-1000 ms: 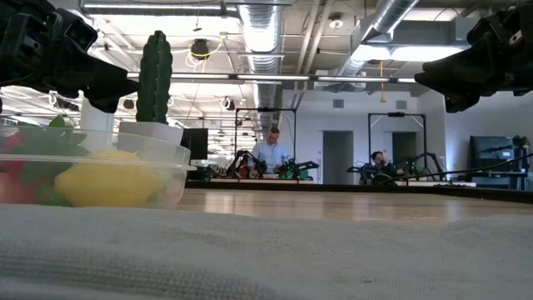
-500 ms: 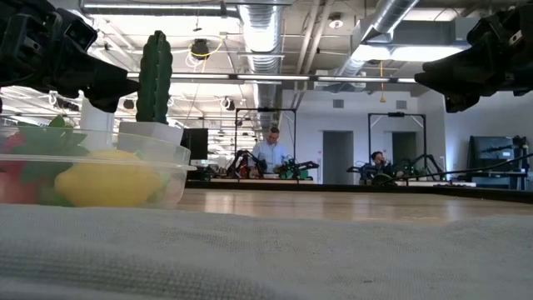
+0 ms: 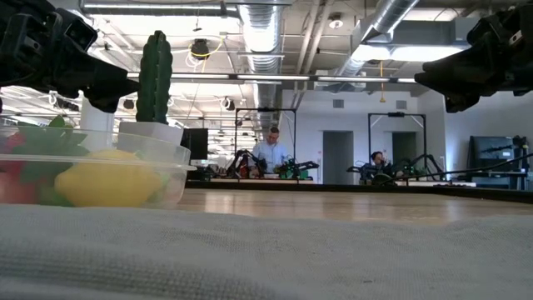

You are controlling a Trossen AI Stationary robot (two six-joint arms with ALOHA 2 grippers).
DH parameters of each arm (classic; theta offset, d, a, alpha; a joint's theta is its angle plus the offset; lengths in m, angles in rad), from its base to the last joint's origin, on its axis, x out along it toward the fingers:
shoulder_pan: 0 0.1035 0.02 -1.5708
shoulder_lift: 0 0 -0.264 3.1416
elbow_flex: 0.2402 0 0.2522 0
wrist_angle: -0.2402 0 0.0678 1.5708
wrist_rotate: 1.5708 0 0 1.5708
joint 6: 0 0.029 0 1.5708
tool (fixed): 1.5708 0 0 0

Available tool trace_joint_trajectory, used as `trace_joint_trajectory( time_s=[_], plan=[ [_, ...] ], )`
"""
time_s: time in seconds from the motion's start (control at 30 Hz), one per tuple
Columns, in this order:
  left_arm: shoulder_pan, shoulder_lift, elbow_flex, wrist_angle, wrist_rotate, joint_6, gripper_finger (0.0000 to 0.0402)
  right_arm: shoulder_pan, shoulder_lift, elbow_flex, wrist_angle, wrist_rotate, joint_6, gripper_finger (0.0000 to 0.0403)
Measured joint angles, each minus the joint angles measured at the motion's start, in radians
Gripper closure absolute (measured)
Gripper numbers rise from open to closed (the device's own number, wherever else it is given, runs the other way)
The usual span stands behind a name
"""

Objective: Pick and placing Produce into tupperware
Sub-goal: Return to Home Position

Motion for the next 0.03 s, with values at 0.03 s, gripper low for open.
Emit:
trace_joint_trajectory(
  time_s=[0.03],
  plan=[
    [0.0, 0.0, 0.0, 0.0, 0.0, 0.0, 0.0228, 0.0, 0.0, 0.0, 0.0, 0.0, 0.0, 0.0246]
  ],
)
